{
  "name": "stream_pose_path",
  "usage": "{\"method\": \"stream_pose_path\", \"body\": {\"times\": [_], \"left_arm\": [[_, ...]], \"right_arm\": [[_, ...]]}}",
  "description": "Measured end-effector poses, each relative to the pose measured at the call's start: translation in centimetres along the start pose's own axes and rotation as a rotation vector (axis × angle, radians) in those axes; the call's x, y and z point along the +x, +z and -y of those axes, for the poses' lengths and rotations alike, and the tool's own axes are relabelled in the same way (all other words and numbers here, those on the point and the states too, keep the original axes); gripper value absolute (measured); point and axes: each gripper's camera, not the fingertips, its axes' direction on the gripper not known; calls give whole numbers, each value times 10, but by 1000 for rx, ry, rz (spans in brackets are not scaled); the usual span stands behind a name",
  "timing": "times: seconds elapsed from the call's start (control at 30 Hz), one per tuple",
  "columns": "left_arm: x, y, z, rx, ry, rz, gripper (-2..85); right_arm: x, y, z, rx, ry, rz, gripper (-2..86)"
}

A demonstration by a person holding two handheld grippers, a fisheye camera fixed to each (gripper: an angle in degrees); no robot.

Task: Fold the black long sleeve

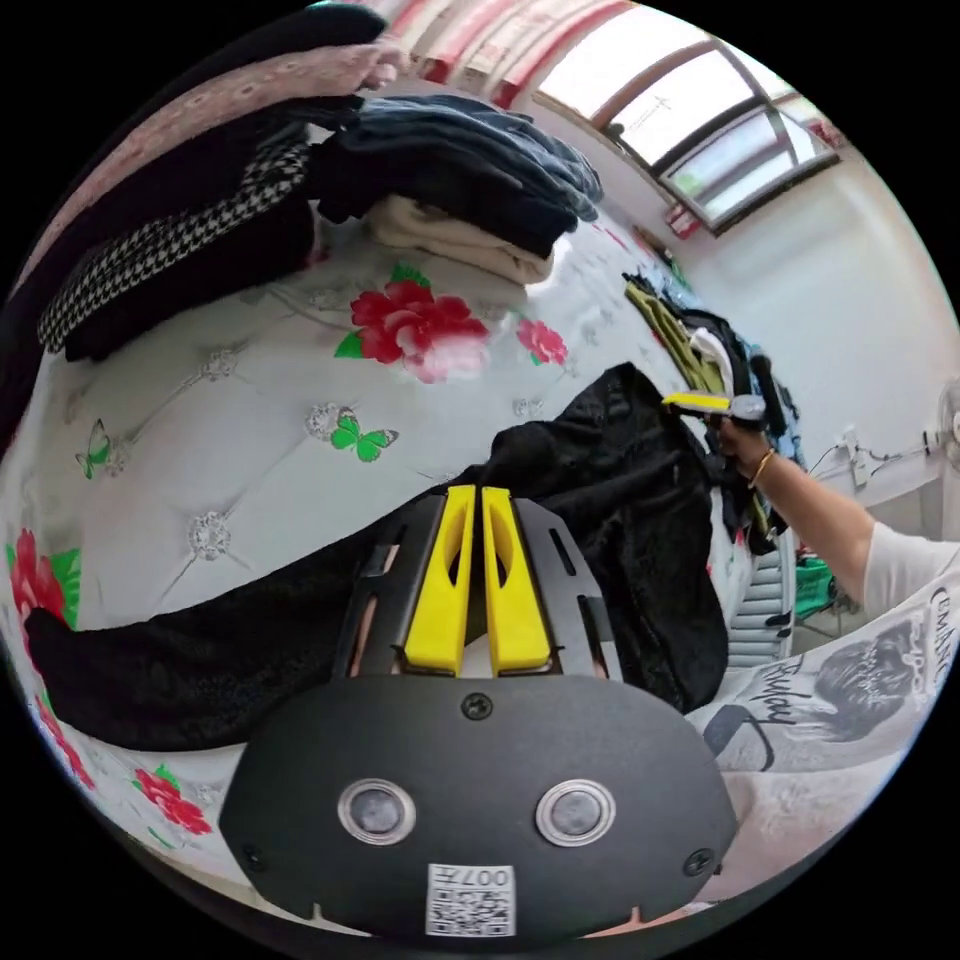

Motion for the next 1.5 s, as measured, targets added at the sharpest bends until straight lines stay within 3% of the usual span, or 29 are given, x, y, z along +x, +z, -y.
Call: {"method": "stream_pose_path", "body": {"times": [0.2, 0.33, 0.43, 0.63, 0.73, 0.93, 1.1, 1.23, 1.33, 1.43, 1.5], "left_arm": [[-55, -51, 56, 79, -98, -84, -8], [-84, -45, 95, 189, -292, -35, 6], [-75, -40, 95, 203, -318, -25, 28], [10, -46, -10, 142, -140, 147, 45], [47, -45, -95, 26, -133, 190, 46], [117, -51, -242, -129, -263, 99, 63], [172, -31, -277, -185, -229, 30, 83], [207, -4, -277, -219, -161, 154, 48], [221, -4, -263, -254, -73, 226, 5], [212, -21, -258, -231, -118, 205, -5], [205, -66, -261, -96, -156, 228, -7]], "right_arm": [[68, -44, 15, 147, 115, 111, 4], [127, -48, 23, 196, 379, 296, 18], [138, -44, 8, 188, 483, 298, 26], [103, -82, -106, 319, 332, 396, 40], [82, -87, -184, 239, 272, 428, 49], [42, -94, -313, 31, 228, 554, 65], [1, -86, -359, -42, 83, 605, 65], [-27, -86, -371, 44, -22, 517, 37], [-36, -86, -367, 53, -83, 564, 11], [-32, -96, -371, 70, -109, 537, 3], [-9, -121, -383, 161, -92, 482, 1]]}}
